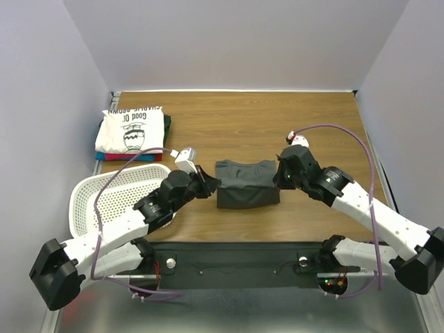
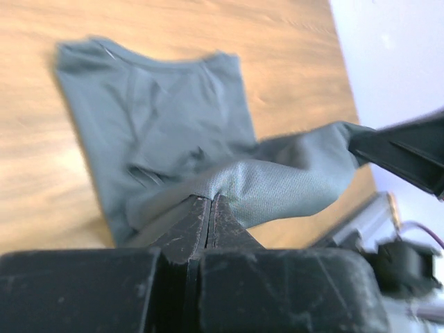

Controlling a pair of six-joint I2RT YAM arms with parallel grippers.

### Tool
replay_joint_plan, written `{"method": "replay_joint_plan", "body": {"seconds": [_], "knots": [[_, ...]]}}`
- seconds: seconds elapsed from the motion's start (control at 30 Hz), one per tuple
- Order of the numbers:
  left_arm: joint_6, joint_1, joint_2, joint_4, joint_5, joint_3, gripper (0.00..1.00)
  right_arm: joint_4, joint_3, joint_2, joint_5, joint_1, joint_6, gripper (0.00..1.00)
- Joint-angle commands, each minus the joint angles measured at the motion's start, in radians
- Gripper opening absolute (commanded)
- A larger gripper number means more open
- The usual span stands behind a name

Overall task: Fold and stack the t-shirts
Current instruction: Fold the tshirt

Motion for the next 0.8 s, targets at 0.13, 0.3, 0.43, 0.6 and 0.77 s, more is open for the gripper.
{"method": "replay_joint_plan", "body": {"seconds": [0.13,0.3,0.43,0.6,0.77], "knots": [[0.106,0.131,0.111,0.197,0.072,0.06,0.0,0.139,0.08,0.124,0.206,-0.003,-0.096,0.0],[0.169,0.168,0.243,0.26,0.181,0.121,0.0,0.207,0.106,0.199,0.2,-0.048,-0.156,0.0],[0.204,0.192,0.338,0.28,0.201,0.171,0.0,0.264,0.109,0.26,0.163,-0.113,-0.185,0.0],[0.227,0.235,0.453,0.326,0.226,0.205,0.0,0.331,0.108,0.329,0.1,-0.18,-0.225,0.0],[0.241,0.269,0.568,0.365,0.266,0.248,0.0,0.409,0.118,0.438,0.063,-0.226,-0.257,0.0]]}}
